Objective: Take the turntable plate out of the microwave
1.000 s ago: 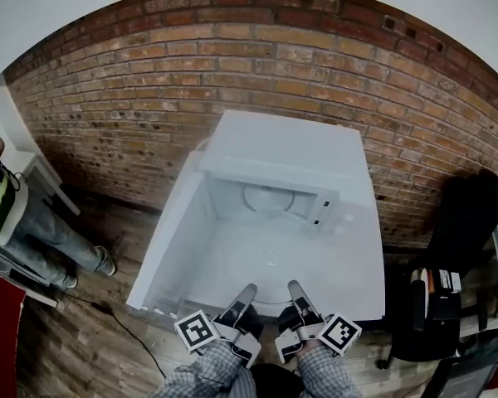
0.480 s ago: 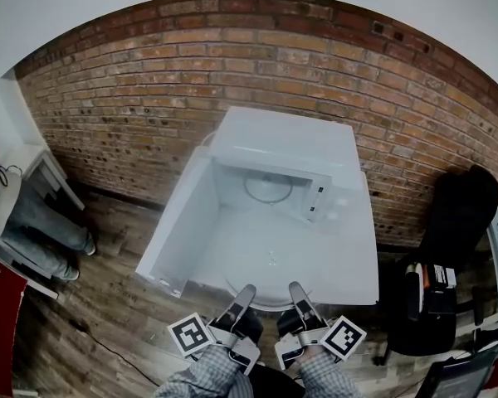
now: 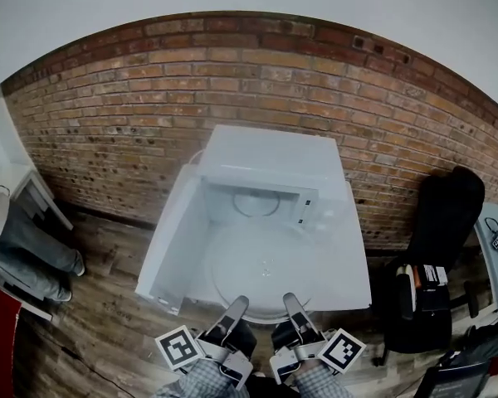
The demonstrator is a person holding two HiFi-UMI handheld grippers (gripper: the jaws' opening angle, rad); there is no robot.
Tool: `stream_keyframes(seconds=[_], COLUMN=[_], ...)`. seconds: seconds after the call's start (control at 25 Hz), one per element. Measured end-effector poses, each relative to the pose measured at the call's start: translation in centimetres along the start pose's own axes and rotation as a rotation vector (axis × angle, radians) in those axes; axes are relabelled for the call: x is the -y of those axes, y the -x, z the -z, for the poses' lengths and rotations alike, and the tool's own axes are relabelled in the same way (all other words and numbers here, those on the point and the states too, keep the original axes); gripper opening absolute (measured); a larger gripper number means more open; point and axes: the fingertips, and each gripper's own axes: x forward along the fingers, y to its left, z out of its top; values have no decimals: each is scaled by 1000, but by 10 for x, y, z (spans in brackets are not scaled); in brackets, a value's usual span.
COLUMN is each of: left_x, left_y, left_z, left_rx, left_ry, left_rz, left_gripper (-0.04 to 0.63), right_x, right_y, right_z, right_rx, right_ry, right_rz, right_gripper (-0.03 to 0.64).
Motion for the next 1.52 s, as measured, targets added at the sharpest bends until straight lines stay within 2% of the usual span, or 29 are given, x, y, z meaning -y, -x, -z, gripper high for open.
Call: stream_keyframes(seconds=[0.4,1.52], left_x=[10,7], left_y=[-18,-5], left_z=[-7,-12], left_rx=[-65,-56], left_ry=[1,12], left_rz=[41,45], left_gripper=[44,48], right_x=[-11,-9], right_y=[-6,-6], right_z=[-12,0], right_rx=[101,97], right_ry=[30,35], right_rz=[8,7], right_gripper=[61,61])
